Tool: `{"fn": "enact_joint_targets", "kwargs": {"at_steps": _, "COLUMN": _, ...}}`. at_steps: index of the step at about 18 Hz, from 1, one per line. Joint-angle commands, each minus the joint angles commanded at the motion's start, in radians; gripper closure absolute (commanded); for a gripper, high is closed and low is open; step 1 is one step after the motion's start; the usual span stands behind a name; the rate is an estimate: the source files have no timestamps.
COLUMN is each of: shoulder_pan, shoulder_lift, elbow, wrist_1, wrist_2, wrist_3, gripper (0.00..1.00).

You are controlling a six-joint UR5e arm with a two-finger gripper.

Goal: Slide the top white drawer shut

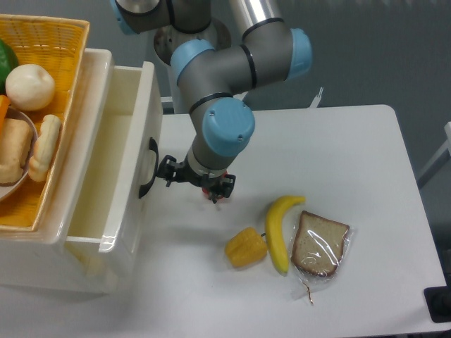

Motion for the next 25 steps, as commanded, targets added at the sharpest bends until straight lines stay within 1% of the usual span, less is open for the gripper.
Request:
{"fn": "enact_joint_targets", "kwargs": {"at_steps": 5, "shoulder_pan": -0.020, "shoulder_lift": 0.012, "elbow": -0.002, "wrist_1": 0.002, "wrist_2": 0.002, "wrist_3": 0.000, "gripper": 0.00}}
{"fn": "enact_joint_targets", "kwargs": {"at_steps": 11, "shoulder_pan": -0.048, "shoulder_lift": 0.012, "elbow": -0.002, "wrist_1": 0.002, "wrist_2": 0.003, "wrist_3": 0.003, "gripper": 0.00}}
{"fn": "enact_joint_targets", "kwargs": {"at_steps": 18, "shoulder_pan": -0.046, "shoulder_lift": 0.014, "elbow": -0.006, "wrist_1": 0.002, "wrist_2": 0.005, "wrist_3": 0.006, "gripper": 0.00}}
{"fn": "enact_joint_targets", "kwargs": {"at_steps": 21, "shoulder_pan": -0.013, "shoulder_lift": 0.012, "elbow": 0.005, "wrist_1": 0.002, "wrist_2": 0.011, "wrist_3": 0.031, "gripper": 0.00}}
{"fn": "enact_joint_targets", "kwargs": {"at_steps": 23, "shoulder_pan": 0.032, "shoulder_lift": 0.015, "elbow": 0.008, "wrist_1": 0.000, "wrist_2": 0.061, "wrist_3": 0.090, "gripper": 0.00}}
{"fn": "enact_joint_targets", "kwargs": {"at_steps": 25, "shoulder_pan": 0.084, "shoulder_lift": 0.032, "elbow": 0.009, "wrist_1": -0.003, "wrist_2": 0.112, "wrist_3": 0.136, "gripper": 0.00}}
